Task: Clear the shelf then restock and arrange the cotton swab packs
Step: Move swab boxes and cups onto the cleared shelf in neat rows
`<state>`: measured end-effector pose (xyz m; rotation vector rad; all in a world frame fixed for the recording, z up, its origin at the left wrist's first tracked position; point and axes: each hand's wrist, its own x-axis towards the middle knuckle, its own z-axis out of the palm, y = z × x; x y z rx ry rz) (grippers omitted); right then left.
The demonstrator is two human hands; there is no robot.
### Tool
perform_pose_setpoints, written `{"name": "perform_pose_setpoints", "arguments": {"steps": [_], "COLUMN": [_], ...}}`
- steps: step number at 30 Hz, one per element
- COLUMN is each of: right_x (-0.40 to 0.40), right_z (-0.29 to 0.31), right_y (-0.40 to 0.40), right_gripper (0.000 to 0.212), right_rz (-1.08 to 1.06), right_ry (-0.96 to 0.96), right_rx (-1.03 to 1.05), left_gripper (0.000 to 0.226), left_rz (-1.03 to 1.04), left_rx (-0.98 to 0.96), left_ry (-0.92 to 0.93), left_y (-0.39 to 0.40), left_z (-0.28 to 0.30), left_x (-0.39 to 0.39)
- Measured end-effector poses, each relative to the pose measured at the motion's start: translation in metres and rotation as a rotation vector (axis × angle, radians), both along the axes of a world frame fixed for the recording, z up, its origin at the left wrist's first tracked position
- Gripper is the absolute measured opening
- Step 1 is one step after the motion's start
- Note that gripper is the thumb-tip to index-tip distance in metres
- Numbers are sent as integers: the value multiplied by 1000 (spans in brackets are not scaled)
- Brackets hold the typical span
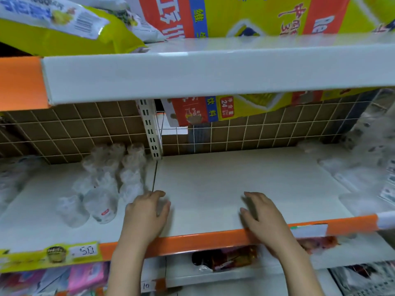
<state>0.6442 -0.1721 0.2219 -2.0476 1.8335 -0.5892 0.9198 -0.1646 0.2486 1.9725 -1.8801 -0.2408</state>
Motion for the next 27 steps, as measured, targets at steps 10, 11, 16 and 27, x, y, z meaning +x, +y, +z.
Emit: {"name": "perform_pose_setpoints", "arguments": {"steps": [10,11,16,27], "right_x": [-16,-21,-65,-216], "right_z": [-10,-12,-19,-9], "right_y": [-20,-22,-35,-60], "right_gripper": [48,49,53,52], "right_rz": [41,43,52,82], "right_ry": [-6,-11,-42,-4], "right_rx": [31,36,61,-36], "left_gripper": [38,38,39,56], "left_rz": [-5,-5,12,-58], "left_rx": [66,72,88,116], "left_ry": [9,9,8,48], "left_y": [-25,-27,-40,-57], "left_z": [-16,-18,-23,-35], "left_x": [-20,-24,-67,-255]}}
